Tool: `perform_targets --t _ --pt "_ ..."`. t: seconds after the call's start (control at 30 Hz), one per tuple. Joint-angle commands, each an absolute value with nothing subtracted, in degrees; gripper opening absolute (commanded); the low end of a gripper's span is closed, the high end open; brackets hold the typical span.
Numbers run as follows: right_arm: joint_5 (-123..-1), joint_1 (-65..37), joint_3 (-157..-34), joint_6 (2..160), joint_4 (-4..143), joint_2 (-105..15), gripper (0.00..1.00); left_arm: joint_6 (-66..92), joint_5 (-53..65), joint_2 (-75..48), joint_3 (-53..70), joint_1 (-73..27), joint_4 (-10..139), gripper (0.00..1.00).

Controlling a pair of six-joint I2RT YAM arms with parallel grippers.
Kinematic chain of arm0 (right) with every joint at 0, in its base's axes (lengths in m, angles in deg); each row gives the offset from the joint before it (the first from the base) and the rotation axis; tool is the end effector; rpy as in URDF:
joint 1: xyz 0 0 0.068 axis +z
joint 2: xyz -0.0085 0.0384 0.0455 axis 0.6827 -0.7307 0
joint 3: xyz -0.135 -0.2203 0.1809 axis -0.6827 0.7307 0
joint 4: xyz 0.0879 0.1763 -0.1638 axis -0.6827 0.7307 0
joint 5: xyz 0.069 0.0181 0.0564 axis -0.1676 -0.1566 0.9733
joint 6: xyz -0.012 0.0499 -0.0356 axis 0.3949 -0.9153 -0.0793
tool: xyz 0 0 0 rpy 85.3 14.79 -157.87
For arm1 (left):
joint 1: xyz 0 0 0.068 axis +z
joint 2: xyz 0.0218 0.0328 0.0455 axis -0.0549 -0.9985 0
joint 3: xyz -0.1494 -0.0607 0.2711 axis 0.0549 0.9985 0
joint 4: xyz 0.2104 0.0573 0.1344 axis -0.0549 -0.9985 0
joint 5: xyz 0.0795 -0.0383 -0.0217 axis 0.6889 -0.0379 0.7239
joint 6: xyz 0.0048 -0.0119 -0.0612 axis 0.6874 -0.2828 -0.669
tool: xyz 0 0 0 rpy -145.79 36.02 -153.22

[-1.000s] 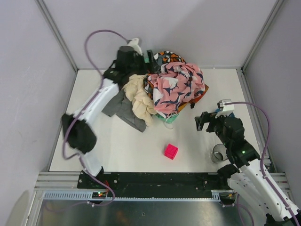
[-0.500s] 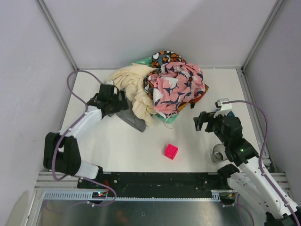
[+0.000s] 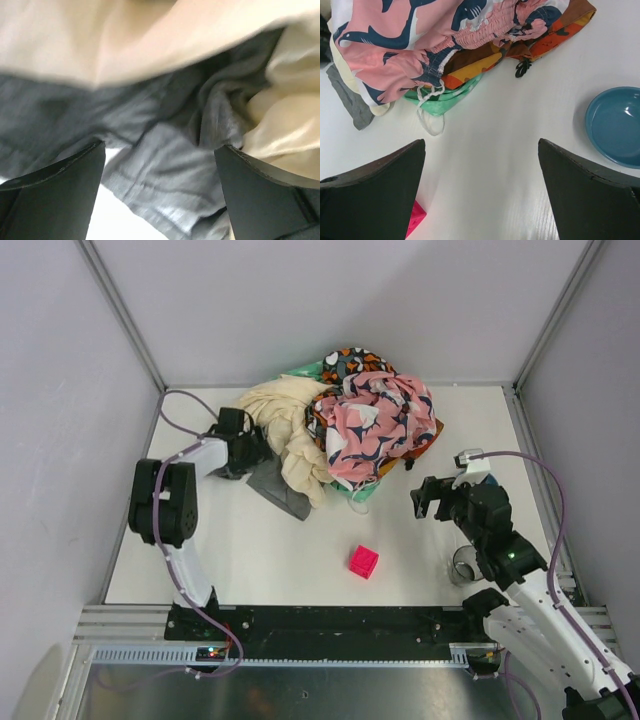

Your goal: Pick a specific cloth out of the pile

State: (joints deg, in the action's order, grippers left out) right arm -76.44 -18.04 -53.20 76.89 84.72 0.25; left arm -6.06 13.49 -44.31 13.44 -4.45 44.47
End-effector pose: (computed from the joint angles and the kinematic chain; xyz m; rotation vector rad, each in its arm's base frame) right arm 0.1175 0.0487 0.3066 -0.1558 1.8888 0.3174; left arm 0.3919 -0.0528 0.2042 -0.5125 2.5354 -0.2661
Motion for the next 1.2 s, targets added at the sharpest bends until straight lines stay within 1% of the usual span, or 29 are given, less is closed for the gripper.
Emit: perform_targets --t 0.0,0.17,0.2,0.3,0.4,0.47,0.5,0.53,0.57,0.6,0.67,0.73,0.93,1.07,1.17 --pt "-77.64 -18.14 -53.31 77.02 83.73 0.19 0.99 -8.24 9.49 -49.27 6.70 -4.25 48.84 0.93" --pt "-78.27 -18.09 -53.28 77.05 83.77 -0.13 0.99 -8.67 6.93 -51.69 6.05 -4.24 50.53 0.93" --pt "-78.29 -18.14 -53.30 77.11 83.65 -0.26 0.99 -8.65 6.19 -52.11 6.01 -4.24 50.96 0.92" --pt "-78.33 -18.20 -53.32 77.26 83.45 -0.74 0.99 -8.77 4.10 -53.37 5.78 -4.23 51.89 0.81" --pt "-78.37 -18.18 -53.33 77.27 83.43 -1.08 0.99 -9.10 1.77 -54.48 5.52 -4.29 52.71 0.62" --pt "-78.48 -18.11 -53.28 77.33 83.45 -1.00 1.00 -9.54 0.16 -55.02 5.23 -4.27 52.89 0.43" --pt "-78.57 -18.15 -53.31 77.29 83.48 -0.96 0.99 -9.74 -0.44 -55.05 5.24 -4.25 52.93 0.31" --pt "-78.75 -18.16 -53.32 77.28 83.63 -0.81 0.99 -9.89 -0.88 -54.76 5.47 -4.29 52.91 0.16" --pt "-78.84 -18.17 -53.32 77.31 83.71 -0.69 0.99 -10.00 -0.83 -53.91 5.98 -4.26 52.86 0.08" --pt "-78.88 -18.18 -53.32 77.33 83.74 -0.54 0.99 -9.98 -0.41 -52.51 6.76 -4.29 52.87 0.05" --pt "-78.85 -18.18 -53.30 77.34 83.79 -0.16 0.99 -9.69 1.44 -48.24 9.06 -4.25 52.89 0.02" --pt "-78.67 -18.16 -53.32 77.35 83.78 0.26 0.99 -9.44 3.90 -42.16 11.96 -4.26 52.80 0.01" --pt "-78.33 -18.09 -53.33 77.14 83.97 1.92 0.99 -9.99 9.98 -17.99 19.34 -4.26 52.97 0.01" --pt "-78.30 -18.17 -53.32 77.07 84.07 2.84 0.99 -9.86 11.13 -6.40 19.36 -4.28 52.91 0.01" --pt "-78.22 -18.19 -53.32 77.08 83.94 3.32 0.99 -9.58 7.54 -2.01 16.48 -4.27 52.96 0.01"
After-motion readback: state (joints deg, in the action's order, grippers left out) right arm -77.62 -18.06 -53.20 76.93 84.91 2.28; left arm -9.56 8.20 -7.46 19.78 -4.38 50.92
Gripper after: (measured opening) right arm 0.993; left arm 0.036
